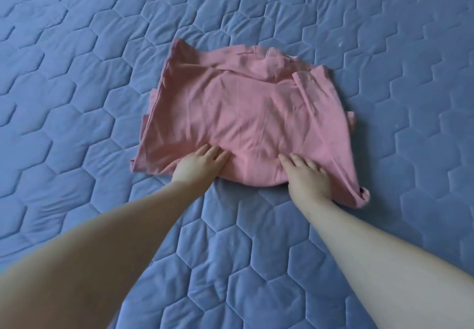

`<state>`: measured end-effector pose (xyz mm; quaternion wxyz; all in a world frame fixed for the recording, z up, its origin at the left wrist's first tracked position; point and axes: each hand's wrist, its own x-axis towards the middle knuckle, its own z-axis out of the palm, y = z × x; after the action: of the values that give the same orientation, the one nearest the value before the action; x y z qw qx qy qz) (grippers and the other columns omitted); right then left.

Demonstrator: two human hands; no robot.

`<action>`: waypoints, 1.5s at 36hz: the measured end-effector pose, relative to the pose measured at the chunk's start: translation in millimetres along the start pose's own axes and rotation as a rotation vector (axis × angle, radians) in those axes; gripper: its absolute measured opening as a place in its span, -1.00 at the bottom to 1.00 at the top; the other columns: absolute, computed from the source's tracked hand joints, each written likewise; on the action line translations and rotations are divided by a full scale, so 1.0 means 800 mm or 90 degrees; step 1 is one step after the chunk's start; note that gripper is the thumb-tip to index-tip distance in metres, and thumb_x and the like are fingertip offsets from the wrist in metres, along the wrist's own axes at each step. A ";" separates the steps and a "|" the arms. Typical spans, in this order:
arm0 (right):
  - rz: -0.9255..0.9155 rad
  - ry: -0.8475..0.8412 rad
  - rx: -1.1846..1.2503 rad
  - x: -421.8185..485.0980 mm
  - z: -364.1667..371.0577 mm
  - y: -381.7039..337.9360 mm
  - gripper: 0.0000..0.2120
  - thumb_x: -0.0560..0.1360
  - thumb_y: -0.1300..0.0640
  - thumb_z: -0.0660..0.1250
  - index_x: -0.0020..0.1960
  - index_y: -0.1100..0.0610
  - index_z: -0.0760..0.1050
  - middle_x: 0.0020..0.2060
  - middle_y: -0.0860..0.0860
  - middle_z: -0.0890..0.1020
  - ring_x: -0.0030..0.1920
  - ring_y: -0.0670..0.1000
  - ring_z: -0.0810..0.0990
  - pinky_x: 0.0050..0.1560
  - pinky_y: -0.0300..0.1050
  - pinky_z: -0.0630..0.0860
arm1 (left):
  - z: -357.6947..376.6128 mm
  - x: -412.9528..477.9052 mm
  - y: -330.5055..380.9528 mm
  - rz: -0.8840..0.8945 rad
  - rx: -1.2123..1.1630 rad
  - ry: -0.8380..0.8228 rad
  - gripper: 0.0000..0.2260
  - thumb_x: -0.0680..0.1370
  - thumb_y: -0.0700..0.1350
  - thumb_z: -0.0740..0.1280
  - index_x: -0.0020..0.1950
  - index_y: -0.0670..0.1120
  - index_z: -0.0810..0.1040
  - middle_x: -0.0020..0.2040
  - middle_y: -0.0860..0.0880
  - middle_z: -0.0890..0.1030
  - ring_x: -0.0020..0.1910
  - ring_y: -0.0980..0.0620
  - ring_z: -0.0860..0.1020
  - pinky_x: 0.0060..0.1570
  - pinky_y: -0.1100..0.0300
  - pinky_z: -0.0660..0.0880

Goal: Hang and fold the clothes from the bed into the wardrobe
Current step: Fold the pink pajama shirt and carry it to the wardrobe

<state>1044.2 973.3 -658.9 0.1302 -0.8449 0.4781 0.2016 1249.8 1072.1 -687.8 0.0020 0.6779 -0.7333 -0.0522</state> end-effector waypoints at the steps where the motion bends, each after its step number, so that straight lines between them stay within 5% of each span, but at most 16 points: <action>1: -0.009 0.008 0.006 0.001 0.001 0.001 -0.50 0.59 0.24 -0.03 0.50 -0.03 0.12 0.46 -0.04 0.25 0.42 0.05 0.26 0.32 -0.06 0.26 | 0.001 0.001 -0.001 0.005 -0.022 0.015 -0.59 0.30 -0.23 0.05 0.02 -0.18 0.57 -0.20 -0.14 0.63 -0.30 -0.14 0.63 -0.61 0.09 0.51; 6: -0.015 0.010 0.050 -0.022 0.003 0.004 -0.48 0.56 0.31 0.00 0.48 0.01 0.19 0.42 -0.04 0.34 0.37 0.03 0.35 0.24 -0.15 0.31 | -0.005 -0.003 0.003 -0.007 -0.007 -0.028 -0.59 0.33 -0.28 0.02 -0.06 -0.19 0.63 -0.25 -0.07 0.63 -0.35 -0.07 0.62 -0.57 0.17 0.50; 9: -0.009 0.007 0.071 -0.048 0.002 0.008 -0.45 0.54 0.33 0.02 0.48 -0.02 0.20 0.42 -0.08 0.34 0.36 0.01 0.36 0.20 -0.18 0.34 | -0.021 -0.011 0.018 -0.028 -0.002 -0.170 -0.62 0.50 -0.35 0.14 0.29 -0.15 0.45 0.11 -0.08 0.58 0.04 -0.13 0.59 -0.10 0.04 0.55; 11: -0.012 -0.005 0.081 -0.064 0.002 0.010 -0.44 0.54 0.34 0.04 0.48 -0.03 0.21 0.41 -0.09 0.36 0.35 0.01 0.38 0.19 -0.18 0.36 | -0.033 -0.019 0.030 -0.037 0.019 -0.261 -0.61 0.56 -0.31 0.12 0.38 -0.10 0.33 0.22 -0.03 0.52 0.15 -0.11 0.54 0.01 0.05 0.48; 24: -0.024 -0.224 0.067 -0.216 0.033 0.016 -0.42 0.55 0.33 -0.01 0.48 -0.11 0.19 0.43 -0.12 0.33 0.34 -0.01 0.39 0.21 -0.24 0.32 | -0.070 -0.125 0.131 0.048 -0.014 -0.556 -0.68 0.57 -0.21 0.20 0.32 -0.09 0.44 0.24 -0.10 0.51 0.20 -0.15 0.51 0.08 0.04 0.45; 29: -0.067 -0.353 0.064 -0.278 0.060 0.024 -0.53 0.61 0.16 0.04 0.49 -0.09 0.15 0.43 -0.08 0.33 0.37 0.01 0.36 0.26 -0.20 0.32 | -0.068 -0.177 0.174 0.075 -0.058 -0.672 -0.66 0.52 -0.25 0.26 0.30 -0.09 0.46 0.21 -0.12 0.53 0.21 -0.15 0.49 0.10 0.01 0.46; 32: -0.091 -0.373 0.087 -0.283 0.065 0.032 -0.44 0.56 -0.17 0.13 0.51 -0.10 0.09 0.46 -0.09 0.27 0.43 -0.01 0.26 0.34 -0.16 0.25 | -0.068 -0.190 0.180 0.023 -0.152 -0.723 -0.47 0.56 -0.08 0.28 0.50 0.03 0.20 0.41 -0.08 0.37 0.37 -0.12 0.35 0.30 0.03 0.30; 35: -0.014 -0.285 0.146 -0.271 0.058 0.037 -0.39 0.53 -0.28 0.08 0.51 -0.13 0.01 0.39 -0.04 0.37 0.36 0.05 0.36 0.27 -0.08 0.33 | -0.069 -0.186 0.179 -0.051 -0.210 -0.687 -0.44 0.57 0.08 0.25 0.52 0.07 0.12 0.48 -0.02 0.27 0.43 -0.06 0.26 0.37 0.09 0.20; 40: 0.149 -0.085 0.148 -0.240 0.055 0.034 -0.33 0.54 -0.09 0.14 0.51 0.03 -0.13 0.30 0.11 0.48 0.25 0.13 0.48 0.13 0.00 0.42 | -0.064 -0.163 0.177 -0.157 -0.243 -0.544 -0.60 0.60 0.03 0.19 0.43 -0.02 0.32 0.31 -0.08 0.47 0.28 -0.06 0.43 0.14 0.19 0.36; 44: 0.233 -0.089 0.221 -0.209 0.062 0.044 -0.51 0.52 0.09 0.19 0.37 0.10 0.08 0.49 0.16 0.13 0.38 0.16 0.35 0.16 0.10 0.45 | -0.055 -0.139 0.176 -0.203 -0.277 -0.484 -0.69 0.58 -0.01 0.21 0.31 -0.02 0.45 0.22 -0.07 0.55 0.19 -0.06 0.50 0.06 0.22 0.39; 50: 0.243 0.006 0.217 -0.175 0.056 0.059 -0.80 0.54 0.16 0.16 0.12 0.11 0.46 0.14 0.16 0.49 0.13 0.20 0.53 -0.03 -0.03 0.47 | -0.040 -0.118 0.180 -0.273 -0.312 -0.434 -0.78 0.57 0.00 0.21 0.12 -0.06 0.52 0.08 -0.07 0.59 0.08 -0.09 0.53 -0.13 0.24 0.33; 54: 0.382 0.155 0.462 -0.152 0.030 0.094 -0.82 0.52 0.18 0.20 0.02 0.22 0.53 0.02 0.25 0.61 0.03 0.27 0.54 -0.05 -0.01 0.42 | -0.041 -0.094 0.178 -0.381 -0.426 -0.333 -0.72 0.53 -0.13 0.27 0.24 -0.11 0.44 0.12 -0.10 0.61 0.11 -0.12 0.55 -0.01 0.17 0.42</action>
<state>918.3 1037.3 -625.6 0.2957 -0.5870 0.7520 -0.0495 1117.1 1155.3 -638.4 0.0205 0.7844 -0.4268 -0.4497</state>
